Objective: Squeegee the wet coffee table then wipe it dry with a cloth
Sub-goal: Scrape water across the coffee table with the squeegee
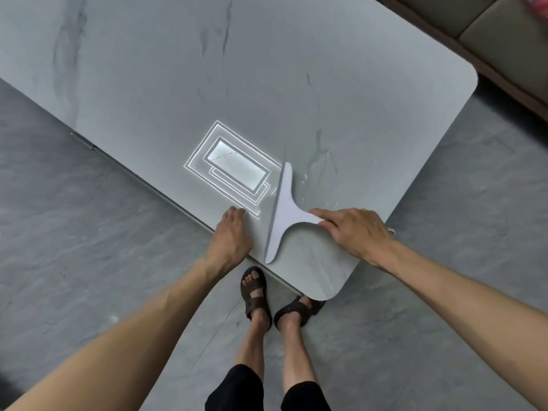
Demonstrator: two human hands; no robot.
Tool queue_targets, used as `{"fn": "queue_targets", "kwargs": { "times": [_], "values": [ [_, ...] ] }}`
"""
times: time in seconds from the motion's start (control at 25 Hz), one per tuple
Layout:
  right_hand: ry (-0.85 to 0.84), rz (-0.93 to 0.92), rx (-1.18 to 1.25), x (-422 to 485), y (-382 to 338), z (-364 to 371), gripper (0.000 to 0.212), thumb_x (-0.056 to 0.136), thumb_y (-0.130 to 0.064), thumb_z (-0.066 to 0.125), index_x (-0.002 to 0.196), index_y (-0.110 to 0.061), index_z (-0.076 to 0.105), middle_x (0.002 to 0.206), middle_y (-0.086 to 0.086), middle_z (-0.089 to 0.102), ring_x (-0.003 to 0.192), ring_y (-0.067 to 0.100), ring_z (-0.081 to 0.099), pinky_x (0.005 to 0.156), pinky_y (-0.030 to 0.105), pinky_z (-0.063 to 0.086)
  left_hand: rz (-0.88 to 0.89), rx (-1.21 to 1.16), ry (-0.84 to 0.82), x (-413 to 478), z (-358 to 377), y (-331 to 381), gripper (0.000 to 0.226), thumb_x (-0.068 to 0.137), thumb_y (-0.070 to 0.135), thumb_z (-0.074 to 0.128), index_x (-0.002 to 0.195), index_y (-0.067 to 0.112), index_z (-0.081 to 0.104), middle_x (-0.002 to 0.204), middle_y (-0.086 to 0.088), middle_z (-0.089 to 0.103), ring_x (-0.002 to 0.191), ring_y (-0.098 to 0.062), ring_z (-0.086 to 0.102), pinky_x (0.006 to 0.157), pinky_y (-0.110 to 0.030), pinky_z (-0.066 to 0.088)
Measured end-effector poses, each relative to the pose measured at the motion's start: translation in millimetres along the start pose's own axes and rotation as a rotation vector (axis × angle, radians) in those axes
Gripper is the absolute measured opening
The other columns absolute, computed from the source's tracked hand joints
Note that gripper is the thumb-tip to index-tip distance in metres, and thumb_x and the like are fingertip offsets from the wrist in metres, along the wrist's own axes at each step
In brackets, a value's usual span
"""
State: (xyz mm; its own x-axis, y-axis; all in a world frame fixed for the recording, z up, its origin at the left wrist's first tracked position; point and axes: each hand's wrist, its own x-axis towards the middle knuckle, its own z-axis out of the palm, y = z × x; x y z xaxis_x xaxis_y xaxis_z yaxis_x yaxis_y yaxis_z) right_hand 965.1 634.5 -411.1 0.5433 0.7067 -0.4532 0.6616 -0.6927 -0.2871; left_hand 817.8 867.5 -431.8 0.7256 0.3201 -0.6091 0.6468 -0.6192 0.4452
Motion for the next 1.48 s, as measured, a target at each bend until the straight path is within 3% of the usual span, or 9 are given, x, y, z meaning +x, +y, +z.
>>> {"fn": "queue_targets", "kwargs": {
  "times": [0.24,0.4,0.6,0.8,0.96,1.04,1.2,1.36,1.48],
  "values": [
    [0.036,0.224,0.027,-52,53,-17,0.037,0.098,-0.05,0.037,0.135,-0.054,0.044,0.104,-0.001,0.073,0.092,0.026,0.067,0.072,0.036,0.05,0.042,0.141,-0.107,2,11,22,0.055,0.08,0.004,0.05,0.133,0.001,0.04,0.129,-0.017,0.041,0.118,-0.033,0.041,0.099,-0.043,0.043],
    [0.041,0.113,0.083,-65,35,-14,0.039,0.097,-0.054,0.036,0.135,-0.055,0.041,0.1,-0.007,0.073,0.086,0.02,0.068,0.064,0.03,0.046,-0.012,0.052,0.009,-4,6,20,0.055,0.081,0.002,0.047,0.135,0.004,0.042,0.136,-0.015,0.049,0.12,-0.034,0.051,0.098,-0.041,0.045],
    [-0.206,-0.105,-0.021,-56,-6,13,0.042,0.099,-0.055,0.028,0.14,-0.054,0.032,0.101,-0.004,0.068,0.091,0.022,0.065,0.07,0.035,0.046,0.013,0.022,-0.012,-18,17,17,0.052,0.082,-0.001,0.047,0.134,0.004,0.043,0.135,-0.013,0.049,0.12,-0.032,0.051,0.096,-0.04,0.046],
    [-0.176,0.003,-0.15,-58,36,-9,0.041,0.099,-0.055,0.027,0.138,-0.053,0.038,0.11,-0.006,0.068,0.101,0.02,0.064,0.068,0.032,0.037,0.074,0.102,-0.061,-16,26,20,0.056,0.079,0.001,0.05,0.134,0.002,0.042,0.13,-0.014,0.047,0.118,-0.031,0.047,0.098,-0.039,0.044],
    [-0.143,0.006,-0.144,-62,40,-37,0.041,0.098,-0.056,0.026,0.137,-0.055,0.038,0.099,-0.009,0.069,0.09,0.018,0.065,0.064,0.032,0.042,-0.109,-0.113,0.03,-12,4,20,0.049,0.082,0.006,0.047,0.13,0.012,0.044,0.124,-0.014,0.059,0.088,-0.03,0.061,0.073,-0.037,0.051],
    [-0.119,-0.094,-0.111,-41,14,-41,0.041,0.097,-0.056,0.027,0.136,-0.054,0.038,0.097,-0.009,0.069,0.087,0.018,0.065,0.062,0.032,0.044,-0.17,-0.192,0.124,-7,-11,10,0.046,0.083,0.007,0.048,0.129,0.012,0.044,0.123,-0.015,0.059,0.082,-0.025,0.059,0.07,-0.036,0.05],
    [-0.161,-0.278,-0.073,44,-70,-28,0.039,0.099,-0.053,0.031,0.136,-0.051,0.042,0.107,-0.001,0.07,0.093,0.024,0.065,0.064,0.033,0.037,-0.311,-0.266,0.264,5,-42,-23,0.05,0.083,0.008,0.051,0.132,0.011,0.042,0.127,-0.016,0.057,0.101,-0.03,0.057,0.081,-0.037,0.048],
    [-0.132,-0.285,-0.089,122,-135,-17,0.04,0.1,-0.051,0.032,0.138,-0.048,0.042,0.12,0.006,0.067,0.105,0.028,0.063,0.072,0.035,0.04,-0.335,-0.21,0.302,15,-61,-57,0.052,0.082,0.011,0.054,0.132,0.01,0.041,0.123,-0.019,0.06,0.111,-0.037,0.057,0.086,-0.038,0.045],
    [-0.053,-0.2,-0.07,147,-125,-25,0.036,0.098,-0.052,0.033,0.131,-0.049,0.048,0.117,0.006,0.068,0.105,0.031,0.062,0.076,0.037,0.042,-0.325,-0.207,0.291,16,-62,-67,0.054,0.081,0.012,0.054,0.133,0.012,0.041,0.119,-0.016,0.061,0.107,-0.035,0.058,0.085,-0.039,0.047]
  ]
}}
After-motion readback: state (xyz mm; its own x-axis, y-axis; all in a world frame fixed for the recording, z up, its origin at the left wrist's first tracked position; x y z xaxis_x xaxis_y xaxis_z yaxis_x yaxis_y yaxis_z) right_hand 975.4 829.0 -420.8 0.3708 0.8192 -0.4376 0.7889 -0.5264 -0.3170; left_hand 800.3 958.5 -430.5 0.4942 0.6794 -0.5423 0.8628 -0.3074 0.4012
